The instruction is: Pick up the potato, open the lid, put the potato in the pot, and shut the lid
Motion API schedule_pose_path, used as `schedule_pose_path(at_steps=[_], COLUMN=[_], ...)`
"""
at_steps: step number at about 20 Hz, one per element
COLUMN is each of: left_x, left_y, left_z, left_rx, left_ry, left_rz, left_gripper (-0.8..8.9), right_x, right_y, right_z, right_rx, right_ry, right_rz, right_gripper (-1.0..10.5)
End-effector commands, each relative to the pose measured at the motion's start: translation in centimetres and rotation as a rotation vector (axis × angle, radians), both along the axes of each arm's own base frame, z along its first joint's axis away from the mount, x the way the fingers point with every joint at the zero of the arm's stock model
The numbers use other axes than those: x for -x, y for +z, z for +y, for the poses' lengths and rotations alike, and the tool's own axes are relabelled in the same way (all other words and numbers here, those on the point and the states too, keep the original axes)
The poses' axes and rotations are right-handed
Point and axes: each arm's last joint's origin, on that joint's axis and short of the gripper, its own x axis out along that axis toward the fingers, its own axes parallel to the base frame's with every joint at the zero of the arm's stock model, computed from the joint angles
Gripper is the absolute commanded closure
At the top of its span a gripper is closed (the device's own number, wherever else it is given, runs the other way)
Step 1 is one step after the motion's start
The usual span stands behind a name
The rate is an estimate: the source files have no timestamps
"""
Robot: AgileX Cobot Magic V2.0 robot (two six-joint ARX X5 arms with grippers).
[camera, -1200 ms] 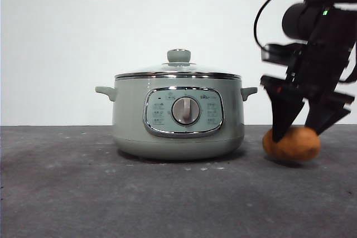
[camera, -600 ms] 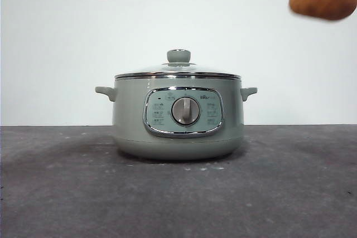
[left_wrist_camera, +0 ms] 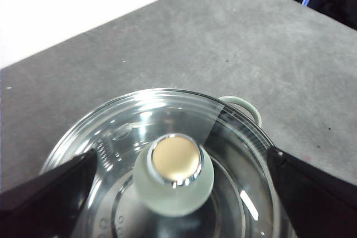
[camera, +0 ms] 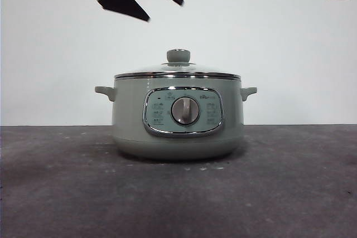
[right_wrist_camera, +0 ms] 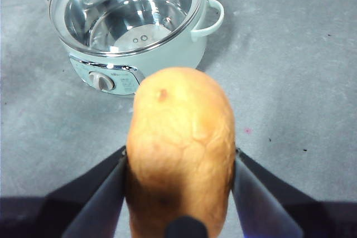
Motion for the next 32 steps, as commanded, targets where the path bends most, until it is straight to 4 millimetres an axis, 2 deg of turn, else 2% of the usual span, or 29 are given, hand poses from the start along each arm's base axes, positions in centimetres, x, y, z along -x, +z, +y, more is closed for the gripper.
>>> schedule_pose_path(at_steps=[1, 7, 13, 17, 18, 23, 25, 28, 32], left_x=[-1.4, -3.5, -4.3, -4.3, -4.3, -4.1, -4.0, -3.9, -4.0], left_y=[-1.6, -5.2, -7.1, -7.2, -7.2, -7.3, -7.3, -7.5, -7.2], left_z=[-1.3, -2.6, -3.1, -3.3, -3.3, -3.6, -3.6, -3.5, -3.6], left_rx=[-0.018, -0.042, -0.062, -0.072, -0.072, -0.071, -0.071, -0.078, -0.073], left_ry=[-0.017, -0.021, -0.022, -0.008, -0.009, -0.014, -0.014, -0.015, -0.017], left_rz=[0.005, 0.053, 0.092, 0.081, 0.082, 0.096, 0.106, 0.119, 0.114], left_gripper=[1.89, 1.89, 1.89, 1.92, 2.29, 6.36, 7.39, 8.21, 8.21], right_x=[0.5, 0.8, 0.7, 0.7, 0.7, 0.7, 0.7, 0.6, 0.1], right_y=[0.2, 0.2, 0.2, 0.2, 0.2, 0.2, 0.2, 0.1, 0.0], right_z=[-0.1, -0.2, -0.2, -0.2, -0.2, -0.2, -0.2, -0.1, 0.0], right_rx=[-0.021, -0.021, -0.021, -0.021, -0.020, -0.016, -0.015, -0.014, -0.010], right_ry=[-0.006, -0.010, -0.010, -0.010, -0.010, -0.012, -0.010, -0.010, -0.010], right_rz=[-0.017, -0.004, -0.009, -0.008, -0.008, -0.007, -0.008, -0.005, 0.011], right_gripper=[9.6, 9.6, 9.6, 9.6, 9.6, 9.6, 9.6, 9.6, 9.6])
